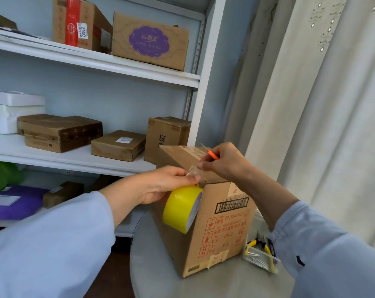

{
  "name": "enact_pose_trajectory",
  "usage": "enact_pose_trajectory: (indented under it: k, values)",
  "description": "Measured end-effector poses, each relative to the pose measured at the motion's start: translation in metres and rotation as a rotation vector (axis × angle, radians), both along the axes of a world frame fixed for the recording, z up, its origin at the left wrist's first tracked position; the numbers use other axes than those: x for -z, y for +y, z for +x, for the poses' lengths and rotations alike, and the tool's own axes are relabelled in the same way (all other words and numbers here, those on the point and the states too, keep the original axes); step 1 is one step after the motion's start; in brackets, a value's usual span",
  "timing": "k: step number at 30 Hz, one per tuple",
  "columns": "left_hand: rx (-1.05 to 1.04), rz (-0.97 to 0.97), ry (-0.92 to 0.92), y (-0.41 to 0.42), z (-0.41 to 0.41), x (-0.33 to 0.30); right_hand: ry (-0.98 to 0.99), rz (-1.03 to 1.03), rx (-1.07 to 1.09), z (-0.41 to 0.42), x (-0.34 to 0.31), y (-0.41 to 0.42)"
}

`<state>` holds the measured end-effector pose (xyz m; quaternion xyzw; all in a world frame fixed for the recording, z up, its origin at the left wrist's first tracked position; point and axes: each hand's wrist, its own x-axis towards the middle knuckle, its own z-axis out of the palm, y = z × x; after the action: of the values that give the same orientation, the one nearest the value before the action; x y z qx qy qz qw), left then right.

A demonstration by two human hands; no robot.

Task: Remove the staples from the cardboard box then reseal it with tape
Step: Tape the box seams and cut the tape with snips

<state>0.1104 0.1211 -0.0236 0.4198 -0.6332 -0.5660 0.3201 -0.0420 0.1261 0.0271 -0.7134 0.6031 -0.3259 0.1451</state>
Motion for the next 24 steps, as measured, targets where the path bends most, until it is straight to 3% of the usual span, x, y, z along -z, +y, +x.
enact_pose_trajectory:
  k: [3,8,17,21,24]
  values:
    - [0.023,0.043,0.004,-0.001,0.003,0.001,0.017,0.022,-0.038,0.000,-0.005,0.000]
    - [0.044,0.114,-0.285,-0.006,0.013,0.000,0.130,0.004,-0.035,0.011,-0.005,-0.002]
    - [0.016,-0.005,-0.207,-0.026,0.007,-0.009,-0.264,0.270,0.111,-0.011,0.011,-0.015]
    - [-0.036,-0.272,-0.241,-0.033,0.008,-0.009,-0.522,0.333,0.123,-0.019,0.021,-0.023]
    - [0.008,-0.555,-0.416,-0.042,0.007,-0.005,-0.545,0.365,0.111,-0.025,0.024,-0.029]
